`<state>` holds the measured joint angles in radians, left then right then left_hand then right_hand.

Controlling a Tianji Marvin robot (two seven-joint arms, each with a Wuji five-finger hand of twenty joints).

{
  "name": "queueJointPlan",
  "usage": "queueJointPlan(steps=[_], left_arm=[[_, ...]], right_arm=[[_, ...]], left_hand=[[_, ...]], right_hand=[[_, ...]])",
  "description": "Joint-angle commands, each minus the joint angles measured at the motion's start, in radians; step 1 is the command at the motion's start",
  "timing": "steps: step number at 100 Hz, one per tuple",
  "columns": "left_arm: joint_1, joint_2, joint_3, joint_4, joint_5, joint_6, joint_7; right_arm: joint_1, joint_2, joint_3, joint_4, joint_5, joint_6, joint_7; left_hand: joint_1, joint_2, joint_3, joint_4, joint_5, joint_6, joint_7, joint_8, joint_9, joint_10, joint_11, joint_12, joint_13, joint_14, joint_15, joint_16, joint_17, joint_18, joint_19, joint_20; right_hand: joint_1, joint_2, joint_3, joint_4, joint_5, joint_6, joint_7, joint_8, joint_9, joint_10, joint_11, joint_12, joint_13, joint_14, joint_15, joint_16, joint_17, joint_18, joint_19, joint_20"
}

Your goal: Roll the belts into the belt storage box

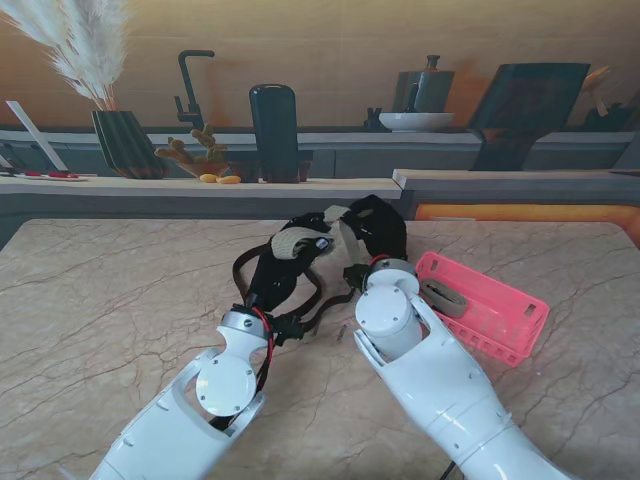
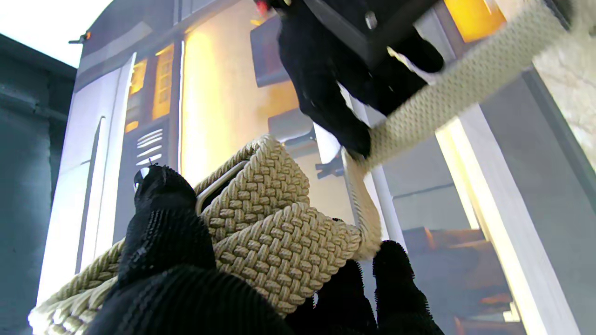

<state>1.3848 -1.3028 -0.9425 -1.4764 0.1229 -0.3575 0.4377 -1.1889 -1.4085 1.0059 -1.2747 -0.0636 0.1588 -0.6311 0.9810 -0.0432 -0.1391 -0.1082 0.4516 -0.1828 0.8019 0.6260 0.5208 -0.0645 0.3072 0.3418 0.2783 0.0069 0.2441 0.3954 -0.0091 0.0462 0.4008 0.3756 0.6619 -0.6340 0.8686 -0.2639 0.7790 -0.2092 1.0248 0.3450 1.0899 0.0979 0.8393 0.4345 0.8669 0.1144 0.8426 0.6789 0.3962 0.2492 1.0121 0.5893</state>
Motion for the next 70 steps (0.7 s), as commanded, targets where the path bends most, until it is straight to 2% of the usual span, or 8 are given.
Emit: queueJointPlan(steps=[1,24,36,41,44,54,61,70], left_arm=[[-0.005,0.001,-0.015,0.009,0.000,0.007,0.007],[-0.034,0.007,-0.056,0.020,0.049,0.029,0.025],[-0.050,0.012,-0.072,0.020,0.052,0.043,0.014],[-0.056,0.014,-0.077,0.021,0.050,0.048,0.007],[-0.060,0.015,-0.079,0.022,0.049,0.050,0.002],[-0.069,0.017,-0.081,0.026,0.044,0.060,-0.011],[-0.068,0.018,-0.081,0.021,0.034,0.069,-0.021],[-0.064,0.020,-0.080,0.014,0.020,0.074,-0.034]], right_arm=[[-0.018,0.018,0.009,-0.007,-0.020,-0.022,-0.021],[-0.088,0.055,0.015,-0.043,-0.132,-0.082,-0.005],[-0.129,0.086,0.018,-0.071,-0.195,-0.126,0.042],[-0.149,0.105,0.021,-0.089,-0.222,-0.144,0.082],[-0.162,0.116,0.024,-0.103,-0.240,-0.146,0.108],[-0.194,0.148,0.032,-0.134,-0.291,-0.176,0.179],[-0.208,0.163,0.038,-0.147,-0.306,-0.213,0.214],[-0.223,0.179,0.049,-0.164,-0.303,-0.254,0.270]], left_hand=[[0.023,0.170,0.073,0.010,0.084,-0.047,-0.005,0.023,-0.012,-0.006,-0.025,-0.017,0.008,-0.008,-0.011,-0.011,-0.002,-0.010,0.013,0.002],[0.021,0.170,0.073,0.010,0.088,-0.054,-0.011,0.028,-0.013,-0.007,-0.027,-0.019,0.012,-0.008,-0.014,-0.013,0.003,-0.005,0.021,0.001],[0.021,0.169,0.074,0.010,0.092,-0.054,-0.015,0.029,-0.009,-0.009,-0.028,-0.020,0.017,-0.006,-0.014,-0.014,0.008,-0.001,0.024,0.000],[0.021,0.169,0.074,0.010,0.093,-0.054,-0.016,0.030,-0.007,-0.007,-0.029,-0.021,0.020,-0.007,-0.014,-0.014,0.010,0.001,0.026,0.000],[0.021,0.169,0.074,0.010,0.095,-0.053,-0.017,0.030,-0.006,-0.008,-0.029,-0.021,0.021,-0.006,-0.015,-0.014,0.011,0.001,0.027,-0.001],[0.021,0.169,0.074,0.010,0.098,-0.053,-0.019,0.032,-0.002,-0.006,-0.031,-0.022,0.026,-0.003,-0.016,-0.015,0.015,0.004,0.029,-0.001],[0.021,0.167,0.074,0.010,0.100,-0.055,-0.021,0.033,0.001,-0.006,-0.032,-0.022,0.028,-0.003,-0.017,-0.015,0.016,0.005,0.030,-0.002],[0.020,0.165,0.074,0.010,0.106,-0.053,-0.022,0.034,0.009,-0.006,-0.034,-0.023,0.036,0.000,-0.017,-0.016,0.020,0.010,0.032,-0.002]], right_hand=[[0.034,0.113,0.037,0.020,-0.001,-0.043,0.061,0.023,-0.012,-0.003,0.028,-0.002,-0.017,-0.059,0.031,-0.011,-0.006,-0.030,0.034,-0.021],[0.067,0.124,0.018,0.028,-0.055,-0.024,0.074,0.029,-0.083,0.016,0.054,0.006,-0.075,-0.039,0.027,-0.023,-0.044,-0.020,0.034,-0.049],[0.002,-0.005,0.084,0.048,-0.179,0.028,0.042,0.014,-0.211,0.040,0.017,0.014,-0.146,-0.017,-0.001,-0.036,-0.079,-0.028,0.027,-0.056],[-0.098,-0.060,0.158,0.099,-0.209,0.084,-0.091,0.083,-0.303,0.053,-0.018,0.024,-0.194,-0.020,-0.025,-0.041,-0.107,-0.038,0.006,-0.047],[-0.136,-0.071,0.164,0.159,-0.227,0.108,-0.177,0.197,-0.352,0.057,-0.037,0.024,-0.217,-0.026,-0.045,-0.045,-0.120,-0.044,-0.012,-0.037],[-0.173,-0.093,0.092,0.169,-0.301,0.131,-0.247,0.206,-0.447,0.062,-0.086,0.014,-0.257,-0.035,-0.109,-0.068,-0.140,-0.052,-0.056,-0.037],[-0.188,-0.073,0.044,0.164,-0.309,0.105,-0.273,0.211,-0.468,0.067,-0.118,0.009,-0.269,-0.033,-0.145,-0.076,-0.148,-0.052,-0.087,-0.027],[-0.201,-0.037,0.005,0.158,-0.347,-0.039,-0.288,0.225,-0.484,0.064,-0.160,0.001,-0.282,-0.033,-0.191,-0.088,-0.150,-0.054,-0.121,-0.014]])
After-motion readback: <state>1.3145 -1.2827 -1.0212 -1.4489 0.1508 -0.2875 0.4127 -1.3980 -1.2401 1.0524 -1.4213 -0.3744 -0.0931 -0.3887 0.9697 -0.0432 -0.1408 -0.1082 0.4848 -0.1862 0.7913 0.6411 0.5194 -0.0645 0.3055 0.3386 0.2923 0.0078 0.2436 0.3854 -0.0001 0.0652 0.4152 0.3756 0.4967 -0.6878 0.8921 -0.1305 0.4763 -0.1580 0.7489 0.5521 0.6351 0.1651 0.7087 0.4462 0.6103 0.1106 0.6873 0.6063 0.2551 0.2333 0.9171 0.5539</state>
